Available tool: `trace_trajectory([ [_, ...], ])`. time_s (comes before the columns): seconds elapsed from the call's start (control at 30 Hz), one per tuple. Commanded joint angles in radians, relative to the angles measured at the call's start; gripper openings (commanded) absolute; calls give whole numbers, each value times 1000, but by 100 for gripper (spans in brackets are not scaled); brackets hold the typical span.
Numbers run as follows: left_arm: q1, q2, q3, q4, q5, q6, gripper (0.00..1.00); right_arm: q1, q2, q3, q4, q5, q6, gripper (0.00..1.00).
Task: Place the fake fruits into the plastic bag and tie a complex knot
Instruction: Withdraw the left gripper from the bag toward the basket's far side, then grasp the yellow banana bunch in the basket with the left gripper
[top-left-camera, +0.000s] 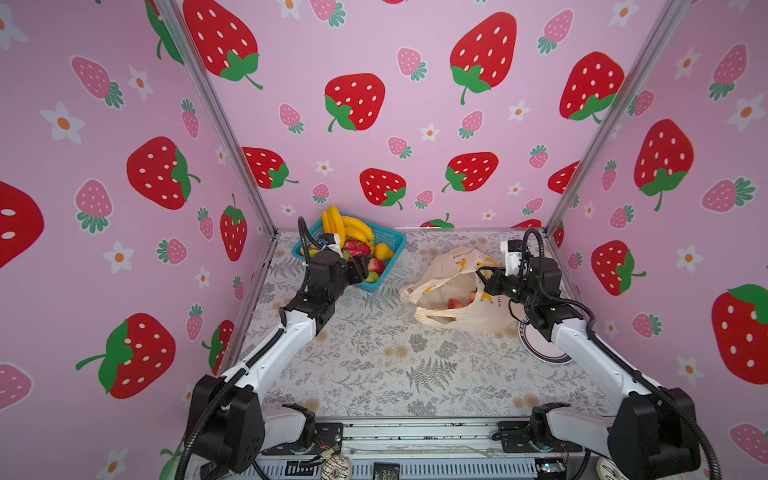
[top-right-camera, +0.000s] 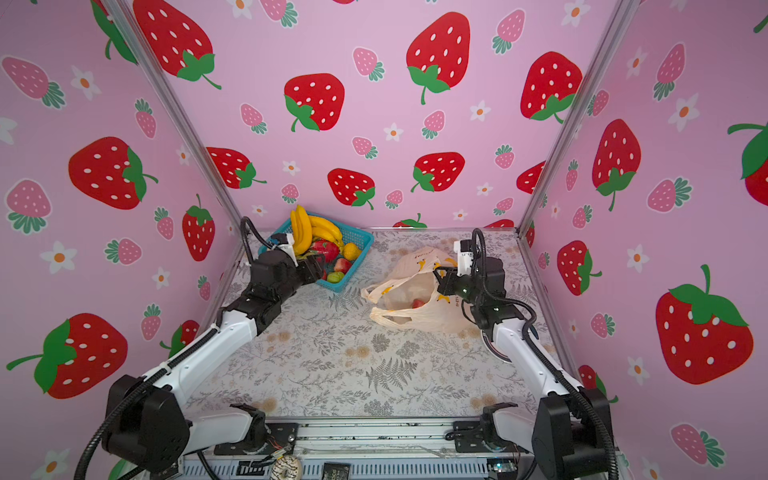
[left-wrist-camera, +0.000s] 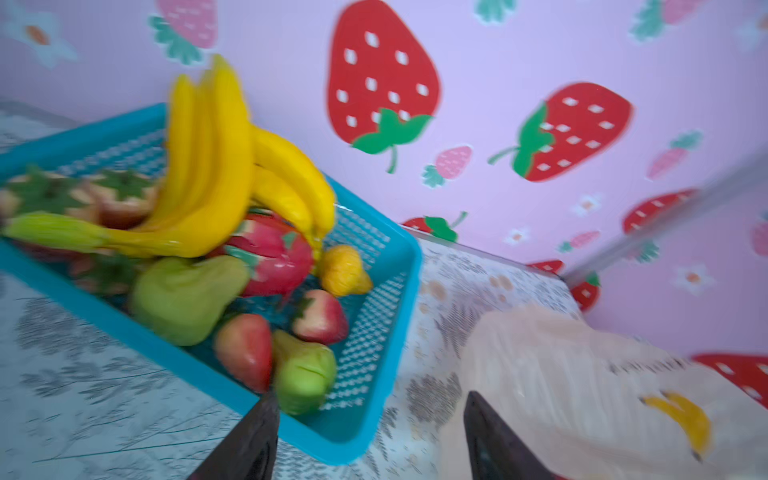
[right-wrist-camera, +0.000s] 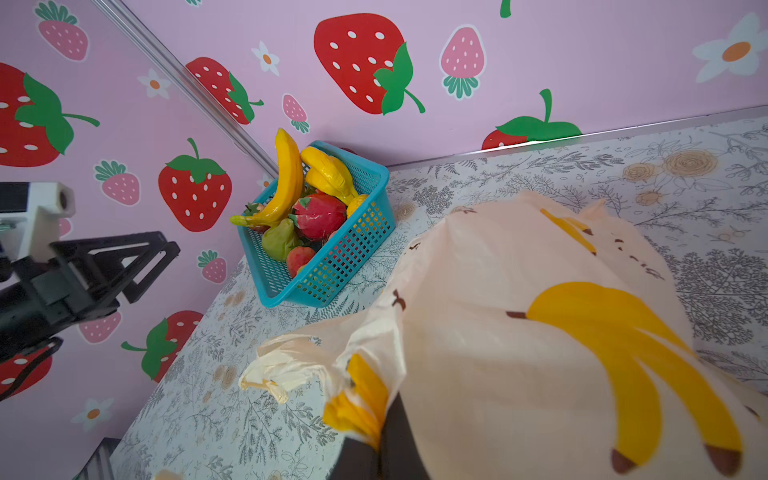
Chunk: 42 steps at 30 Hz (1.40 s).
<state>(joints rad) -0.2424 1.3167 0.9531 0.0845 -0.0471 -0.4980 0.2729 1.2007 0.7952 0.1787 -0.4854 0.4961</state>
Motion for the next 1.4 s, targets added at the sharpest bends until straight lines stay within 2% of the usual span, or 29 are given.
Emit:
trace_trajectory([
  [0.0, 108, 73, 111, -96, -60, -57, 72, 3, -23, -1, 13, -1, -13, 0],
  [0.2, 263, 266, 275, -155, -13, -90, 72, 3, -32, -1, 11, -2, -14, 0],
  [0.47, 347, 458, 427, -228, 56, -106, 73, 3, -19, 0, 18, -13, -8, 0],
  [0.7, 364, 567, 508, -238, 112, -106, 70, 3, -6, 0, 22, -13, -10, 0],
  [0.9, 366, 658, 605, -279, 199, -82, 59, 4, -1, -1, 22, -12, -11, 0],
  [1.37, 366, 648, 542, -224, 247, -103, 40, 3, -2, -2, 19, -8, -14, 0],
])
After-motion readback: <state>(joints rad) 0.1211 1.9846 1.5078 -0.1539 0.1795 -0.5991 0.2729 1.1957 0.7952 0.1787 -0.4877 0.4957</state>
